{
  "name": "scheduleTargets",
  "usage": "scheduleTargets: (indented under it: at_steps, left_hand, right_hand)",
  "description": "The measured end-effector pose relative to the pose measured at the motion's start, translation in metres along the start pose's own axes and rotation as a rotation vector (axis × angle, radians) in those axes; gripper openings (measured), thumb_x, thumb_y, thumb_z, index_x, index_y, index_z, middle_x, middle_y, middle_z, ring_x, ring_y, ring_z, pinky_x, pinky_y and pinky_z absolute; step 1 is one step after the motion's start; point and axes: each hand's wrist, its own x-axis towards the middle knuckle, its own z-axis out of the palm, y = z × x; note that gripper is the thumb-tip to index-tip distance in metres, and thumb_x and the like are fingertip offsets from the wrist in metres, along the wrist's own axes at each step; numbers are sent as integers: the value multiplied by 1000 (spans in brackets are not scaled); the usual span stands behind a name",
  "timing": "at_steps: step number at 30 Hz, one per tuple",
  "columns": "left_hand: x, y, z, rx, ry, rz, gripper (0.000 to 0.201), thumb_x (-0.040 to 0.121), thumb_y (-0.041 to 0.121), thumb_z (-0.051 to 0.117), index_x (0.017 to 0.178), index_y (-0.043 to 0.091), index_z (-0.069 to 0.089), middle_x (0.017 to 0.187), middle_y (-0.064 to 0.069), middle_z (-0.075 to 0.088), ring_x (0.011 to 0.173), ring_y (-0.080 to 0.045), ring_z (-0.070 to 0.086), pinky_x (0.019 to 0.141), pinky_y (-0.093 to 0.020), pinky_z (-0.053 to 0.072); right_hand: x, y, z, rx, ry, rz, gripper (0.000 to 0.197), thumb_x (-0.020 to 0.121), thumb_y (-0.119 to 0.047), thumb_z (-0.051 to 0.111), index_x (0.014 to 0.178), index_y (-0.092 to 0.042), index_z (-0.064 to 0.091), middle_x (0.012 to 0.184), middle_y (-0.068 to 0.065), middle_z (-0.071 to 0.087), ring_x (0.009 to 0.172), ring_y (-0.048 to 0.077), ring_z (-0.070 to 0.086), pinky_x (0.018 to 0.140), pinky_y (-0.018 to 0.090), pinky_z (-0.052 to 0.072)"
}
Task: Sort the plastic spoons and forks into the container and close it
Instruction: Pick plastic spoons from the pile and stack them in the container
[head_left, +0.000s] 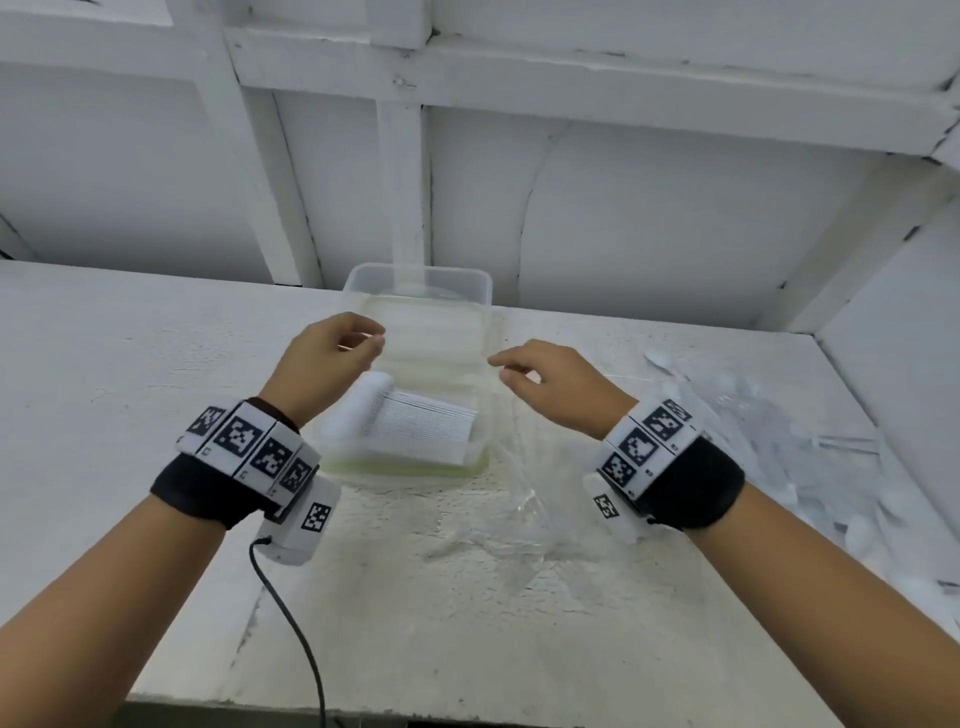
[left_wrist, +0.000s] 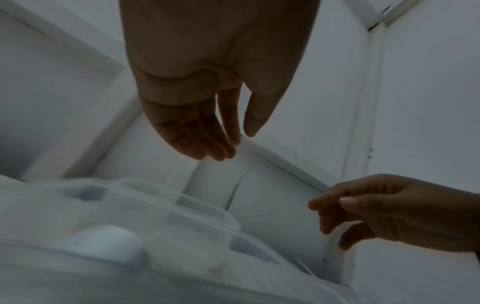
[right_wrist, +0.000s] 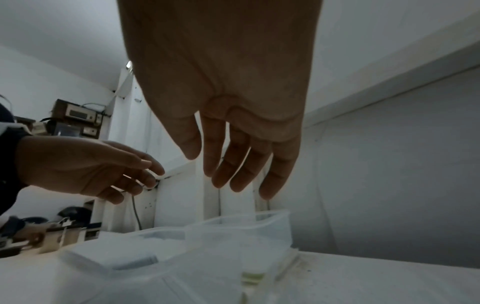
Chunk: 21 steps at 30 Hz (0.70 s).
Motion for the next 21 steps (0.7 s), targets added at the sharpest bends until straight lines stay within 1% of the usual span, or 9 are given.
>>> scheduleTargets:
  at_steps: [4,9,10,12,14,15,16,18,21]
  left_hand:
    - [-19,35,52,-29,-204,123,12,92,20,54,101,19,61,88,5,64,77,-10,60,63,-19,44]
    - [-40,59,124,95,-439,256,16,92,26,54,105,22,62,83,16,59,77,-2,55,70,-15,43]
    - [-44,62,136,133,-482,289,18,93,26,53,107,20,63,86,14,60,79,-3,56,73,-16,44]
    - [-53,66,159,240,-576,374,23,93,26,53,112,18,64,102,3,62,91,-11,57,82,-20,44]
    - [-60,68,180,419,-657,488,29,93,28,52,118,18,62,116,-4,57,104,-16,52,87,-22,39]
    - [-63,68,189,544,-690,546,32,93,30,51,123,19,59,121,-5,52,110,-19,48,90,-25,38]
    - [-66,69,197,689,-714,597,36,93,33,51,127,19,56,125,-6,47,113,-22,44,91,-29,38]
    - [-71,69,209,936,-720,662,39,92,33,51,127,16,54,125,-9,42,113,-27,39,86,-33,37]
    - [-72,70,218,1053,-630,712,25,93,16,44,110,6,60,119,-11,45,105,-26,39,74,-31,28]
  right_hand:
    - [-52,34,-16,-17,40,93,29,96,-21,48,122,-16,60,110,2,62,101,12,56,80,13,32]
    - [-114,81,-18,-49,22,202,29,95,-22,51,122,-17,60,110,2,63,92,5,51,78,11,32]
    - [-125,90,-17,-52,15,222,29,94,-21,52,122,-17,60,109,2,63,91,5,51,78,12,32]
    - [-143,103,-13,-81,-9,249,29,93,-21,54,120,-18,61,107,3,63,94,9,54,82,16,36]
    - [-158,111,-8,-135,-41,261,29,92,-23,55,120,-19,61,109,2,61,101,14,55,90,22,39]
    - [-163,114,-7,-149,-41,269,29,92,-23,55,120,-18,62,110,2,61,104,15,54,92,23,38]
    - [-168,117,-6,-151,-29,273,29,92,-23,55,120,-18,62,110,2,60,105,16,53,92,25,38]
    - [-175,124,-5,-148,6,264,28,92,-24,55,119,-19,62,110,2,60,106,17,53,92,27,38]
    - [-179,133,-4,-168,33,231,27,92,-25,55,118,-20,62,110,1,59,106,19,51,91,28,38]
